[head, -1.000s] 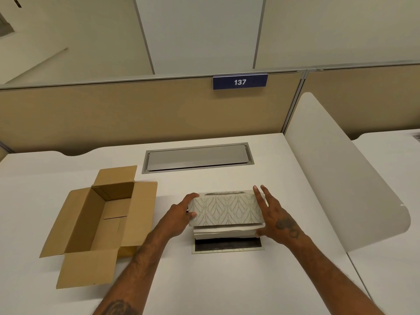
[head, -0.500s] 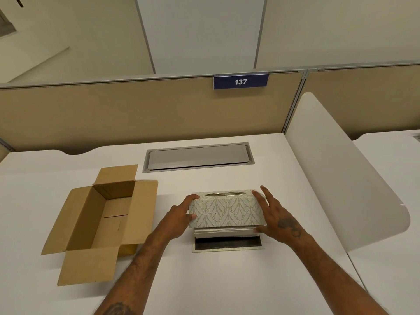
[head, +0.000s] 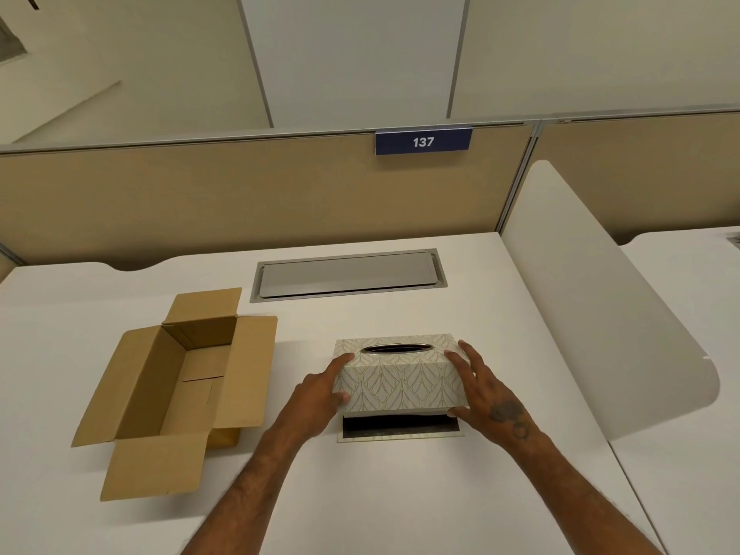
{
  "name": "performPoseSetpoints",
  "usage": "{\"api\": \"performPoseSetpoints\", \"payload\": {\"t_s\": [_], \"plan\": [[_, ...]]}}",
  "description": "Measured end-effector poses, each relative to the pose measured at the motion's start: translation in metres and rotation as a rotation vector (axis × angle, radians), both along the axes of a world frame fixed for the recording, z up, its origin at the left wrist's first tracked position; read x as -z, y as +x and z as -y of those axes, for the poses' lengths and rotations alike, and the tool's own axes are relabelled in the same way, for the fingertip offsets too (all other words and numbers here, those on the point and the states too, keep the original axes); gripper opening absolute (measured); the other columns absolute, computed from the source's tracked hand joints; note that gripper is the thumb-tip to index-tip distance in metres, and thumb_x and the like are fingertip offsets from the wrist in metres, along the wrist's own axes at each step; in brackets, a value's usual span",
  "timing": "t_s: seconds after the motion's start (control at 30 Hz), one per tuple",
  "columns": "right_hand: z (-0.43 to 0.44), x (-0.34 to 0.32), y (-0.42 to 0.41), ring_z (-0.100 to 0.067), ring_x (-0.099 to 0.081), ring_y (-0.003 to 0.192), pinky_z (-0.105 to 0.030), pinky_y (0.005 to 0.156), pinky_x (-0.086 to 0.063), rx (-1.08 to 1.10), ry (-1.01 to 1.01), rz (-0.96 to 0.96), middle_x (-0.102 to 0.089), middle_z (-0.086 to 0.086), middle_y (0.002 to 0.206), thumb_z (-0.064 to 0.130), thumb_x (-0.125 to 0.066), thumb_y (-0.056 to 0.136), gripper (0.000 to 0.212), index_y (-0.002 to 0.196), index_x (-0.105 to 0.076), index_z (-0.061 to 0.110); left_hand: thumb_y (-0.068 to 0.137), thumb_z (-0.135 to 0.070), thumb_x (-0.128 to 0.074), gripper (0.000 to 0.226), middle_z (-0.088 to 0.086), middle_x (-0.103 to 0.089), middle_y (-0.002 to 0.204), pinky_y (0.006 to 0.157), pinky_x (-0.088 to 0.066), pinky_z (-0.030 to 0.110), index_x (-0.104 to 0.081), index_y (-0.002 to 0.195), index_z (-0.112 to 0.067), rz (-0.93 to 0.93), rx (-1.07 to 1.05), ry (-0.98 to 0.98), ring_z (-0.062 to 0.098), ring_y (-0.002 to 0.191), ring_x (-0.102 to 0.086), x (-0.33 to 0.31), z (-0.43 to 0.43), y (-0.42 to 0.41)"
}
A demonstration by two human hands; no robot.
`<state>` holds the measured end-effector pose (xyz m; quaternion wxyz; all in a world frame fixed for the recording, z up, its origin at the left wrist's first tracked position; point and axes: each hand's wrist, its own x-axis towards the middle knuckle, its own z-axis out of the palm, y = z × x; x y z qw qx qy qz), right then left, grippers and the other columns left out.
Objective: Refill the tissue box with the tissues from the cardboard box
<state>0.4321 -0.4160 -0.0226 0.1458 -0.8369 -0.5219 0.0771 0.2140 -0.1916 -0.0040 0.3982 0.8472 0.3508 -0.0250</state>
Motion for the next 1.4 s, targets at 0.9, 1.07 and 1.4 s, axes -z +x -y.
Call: {"api": "performPoseSetpoints", "payload": {"t_s": [0.9,1.07,1.4], "plan": [[0.034,0.039,-0.052,-0.013,-0.056,0.043,-0.017,0.041,-0.046,0.006,0.098,0.046,-0.045,-0.029,0.144,0.003,-0.090,0.060,0.093,0.138,-0.039,0.007,0.094,-0.015,-0.059,0.088,0.001,-0.070,0.098,0.076,-0.052,0.024,0.005,0.149,-0.038,0.006,-0.070,0.213,0.015,0.083,-0.067,0.060,0.056,-0.039],[0.035,0.038,-0.053,-0.018,-0.073,0.068,-0.018,0.056,-0.057,-0.019,0.114,0.003,-0.043,-0.029,0.145,0.023,-0.093,0.057,0.101,0.139,-0.038,0.007,0.095,-0.019,-0.057,0.089,0.004,-0.067,0.087,0.070,-0.049,0.026,0.013,0.146,-0.038,-0.027,-0.070,0.241,0.017,0.076,-0.064,0.061,0.057,-0.039],[0.040,0.026,-0.060,-0.041,-0.063,0.115,-0.047,0.083,-0.057,0.074,0.057,0.146,-0.039,-0.022,0.151,0.059,-0.055,0.085,0.076,0.142,-0.047,0.008,0.089,-0.050,-0.058,0.087,-0.001,-0.032,0.157,0.102,-0.042,0.034,0.003,0.151,-0.043,-0.027,-0.030,0.201,0.021,0.138,-0.039,0.035,0.060,-0.052]]}}
